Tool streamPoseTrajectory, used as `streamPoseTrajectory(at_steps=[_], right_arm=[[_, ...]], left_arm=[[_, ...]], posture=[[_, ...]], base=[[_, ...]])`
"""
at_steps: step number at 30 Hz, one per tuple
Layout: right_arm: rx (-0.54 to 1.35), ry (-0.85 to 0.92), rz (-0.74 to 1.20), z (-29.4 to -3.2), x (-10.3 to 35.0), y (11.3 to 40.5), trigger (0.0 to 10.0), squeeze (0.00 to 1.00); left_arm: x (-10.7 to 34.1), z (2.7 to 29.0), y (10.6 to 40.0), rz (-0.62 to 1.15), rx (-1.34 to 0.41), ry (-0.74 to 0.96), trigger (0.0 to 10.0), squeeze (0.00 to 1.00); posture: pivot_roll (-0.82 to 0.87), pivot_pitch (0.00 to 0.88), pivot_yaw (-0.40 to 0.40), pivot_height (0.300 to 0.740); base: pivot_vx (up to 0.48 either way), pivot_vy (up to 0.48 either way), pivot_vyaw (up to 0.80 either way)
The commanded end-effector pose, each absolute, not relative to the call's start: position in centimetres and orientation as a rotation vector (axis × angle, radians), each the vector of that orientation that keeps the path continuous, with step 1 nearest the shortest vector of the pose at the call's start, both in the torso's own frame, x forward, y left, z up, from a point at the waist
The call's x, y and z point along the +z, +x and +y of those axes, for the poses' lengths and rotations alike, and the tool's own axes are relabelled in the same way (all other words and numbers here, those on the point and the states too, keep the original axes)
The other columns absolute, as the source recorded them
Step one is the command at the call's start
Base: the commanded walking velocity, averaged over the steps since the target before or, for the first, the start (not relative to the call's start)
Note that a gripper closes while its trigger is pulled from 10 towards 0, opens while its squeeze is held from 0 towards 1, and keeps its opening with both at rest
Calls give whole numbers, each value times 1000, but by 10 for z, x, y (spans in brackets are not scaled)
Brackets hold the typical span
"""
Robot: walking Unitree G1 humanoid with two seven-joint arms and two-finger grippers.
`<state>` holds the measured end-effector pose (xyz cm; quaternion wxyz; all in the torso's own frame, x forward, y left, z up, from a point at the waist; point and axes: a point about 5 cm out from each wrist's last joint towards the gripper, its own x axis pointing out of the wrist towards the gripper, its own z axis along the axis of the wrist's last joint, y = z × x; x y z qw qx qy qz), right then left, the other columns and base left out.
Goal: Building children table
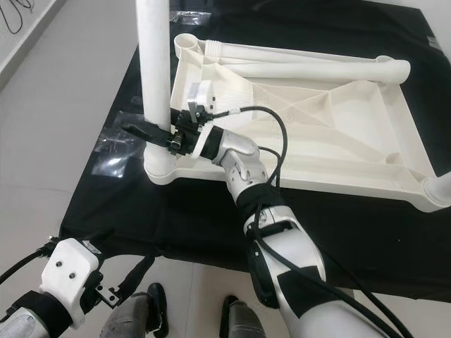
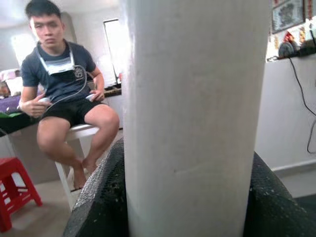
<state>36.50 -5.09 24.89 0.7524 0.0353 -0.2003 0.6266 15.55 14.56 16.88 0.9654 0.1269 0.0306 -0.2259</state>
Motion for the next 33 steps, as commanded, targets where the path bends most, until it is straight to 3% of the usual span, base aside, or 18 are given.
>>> streamPoseTrajectory(at_steps=[1,11,16,33], right_arm=[[1344,32,-336,-55,221,364,10000,0],[1285,-115,-310,-62,206,363,10000,0],[1496,-226,-215,-65,197,353,10000,0],[1722,-107,-119,-55,218,356,10000,0]], left_arm=[[164,146,153,96,-468,263,10000,0],[164,146,153,97,-468,268,10000,0],[165,147,152,98,-470,270,10000,0],[166,147,149,100,-466,270,10000,0]], posture=[[87,287,-43,740],[95,291,-40,740],[94,294,-37,740],[110,303,-46,740]], base=[[0,0,0],[0,0,0],[0,0,0],[0,0,0]])
